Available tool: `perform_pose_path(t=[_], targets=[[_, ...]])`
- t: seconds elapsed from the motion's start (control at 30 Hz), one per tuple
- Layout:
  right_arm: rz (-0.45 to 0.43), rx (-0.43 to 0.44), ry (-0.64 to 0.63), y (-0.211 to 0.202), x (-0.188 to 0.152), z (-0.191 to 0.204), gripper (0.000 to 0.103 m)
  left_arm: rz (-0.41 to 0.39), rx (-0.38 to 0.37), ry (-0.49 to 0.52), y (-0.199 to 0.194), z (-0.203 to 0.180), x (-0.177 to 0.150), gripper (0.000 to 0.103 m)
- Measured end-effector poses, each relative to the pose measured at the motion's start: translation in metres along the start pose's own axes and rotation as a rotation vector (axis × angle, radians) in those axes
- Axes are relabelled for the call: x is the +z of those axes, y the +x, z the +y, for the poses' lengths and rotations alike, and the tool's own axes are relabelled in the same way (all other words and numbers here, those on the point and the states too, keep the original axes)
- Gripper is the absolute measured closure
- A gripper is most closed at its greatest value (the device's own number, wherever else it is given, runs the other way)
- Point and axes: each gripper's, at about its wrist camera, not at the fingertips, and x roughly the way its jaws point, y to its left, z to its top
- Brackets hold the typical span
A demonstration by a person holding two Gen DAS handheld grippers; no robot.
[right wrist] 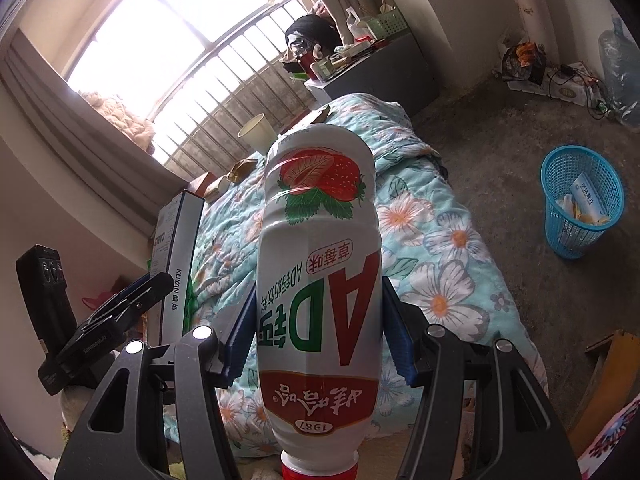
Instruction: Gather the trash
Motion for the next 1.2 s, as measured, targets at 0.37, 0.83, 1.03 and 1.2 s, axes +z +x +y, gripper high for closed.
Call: perform_pose_path(t=[0.37, 0.83, 1.03, 1.2], targets=[[-0.09, 0.021, 0.046, -0.035, 0.001, -0.025, 0.047, -0.013, -0.044, 0.067, 0.002, -0.044, 0.017, 0.023], [-0.173, 0.056, 0.146, -0.062, -0.002, -0.078, 0.046, -0.002, -0.101, 0.187, 0.023, -0.117, 0.034, 0.023], [-0.201, 0.072, 0.207, -0.067, -0.004, -0.109, 0.046, 0.021, -0.14, 0.224, 0.042, -0.152, 0.035, 0.023], [-0.258, 0.076, 0.268, -0.079, -0.005, -0.141, 0.046, 0.057, -0.185, 0.252, 0.064, -0.18, 0.038, 0.023]])
